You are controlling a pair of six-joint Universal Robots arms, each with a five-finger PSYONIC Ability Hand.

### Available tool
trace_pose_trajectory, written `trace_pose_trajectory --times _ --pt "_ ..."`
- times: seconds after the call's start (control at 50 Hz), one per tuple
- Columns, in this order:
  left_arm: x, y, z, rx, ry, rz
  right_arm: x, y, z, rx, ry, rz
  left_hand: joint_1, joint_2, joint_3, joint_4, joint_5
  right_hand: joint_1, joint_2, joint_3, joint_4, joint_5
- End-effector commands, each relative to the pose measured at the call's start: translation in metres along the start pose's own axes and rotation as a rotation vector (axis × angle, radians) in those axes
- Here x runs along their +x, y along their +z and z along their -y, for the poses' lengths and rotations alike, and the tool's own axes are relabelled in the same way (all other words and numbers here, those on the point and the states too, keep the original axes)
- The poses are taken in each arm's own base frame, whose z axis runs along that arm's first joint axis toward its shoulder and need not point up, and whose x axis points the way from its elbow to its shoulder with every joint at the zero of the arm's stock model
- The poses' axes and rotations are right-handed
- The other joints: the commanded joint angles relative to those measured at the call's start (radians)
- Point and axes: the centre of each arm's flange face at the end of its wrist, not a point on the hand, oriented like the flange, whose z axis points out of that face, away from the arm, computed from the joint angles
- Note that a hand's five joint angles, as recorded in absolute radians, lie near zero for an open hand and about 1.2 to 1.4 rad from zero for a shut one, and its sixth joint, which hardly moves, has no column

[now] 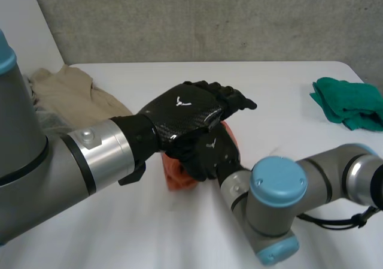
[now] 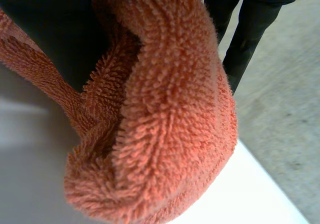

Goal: Fold the laundry.

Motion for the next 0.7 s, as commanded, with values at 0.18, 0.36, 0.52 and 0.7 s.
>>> trace_pose_trajectory --times 0.18,0.36,0.52,0.7 --pt "-0.027 -0.004 0.052 0.197 0.022 0.149 0.150 0.040 0.048 0.162 0.066 -0.330 0.009 -0.030 -0.035 -0.027 -0.049 0.432 0.282 0.262 0.222 0.350" --pt "-0.031 0.000 0.059 0.252 -0.004 0.159 0.289 0.048 0.019 0.249 0.019 -0.531 0.009 -0.030 -0.035 -0.027 -0.049 0.432 0.282 0.262 0.222 0.350" --pt "-0.023 0.007 0.045 0.218 -0.021 0.135 0.381 0.048 -0.082 0.239 -0.018 -0.575 0.009 -0.030 -0.035 -0.027 -0.049 0.432 0.282 0.262 0.222 0.350" --pt "-0.017 0.018 0.029 0.187 -0.034 0.111 0.389 0.035 -0.225 0.137 0.002 -0.451 0.009 -0.030 -0.035 -0.027 -0.049 0.432 0.282 0.262 0.222 0.350"
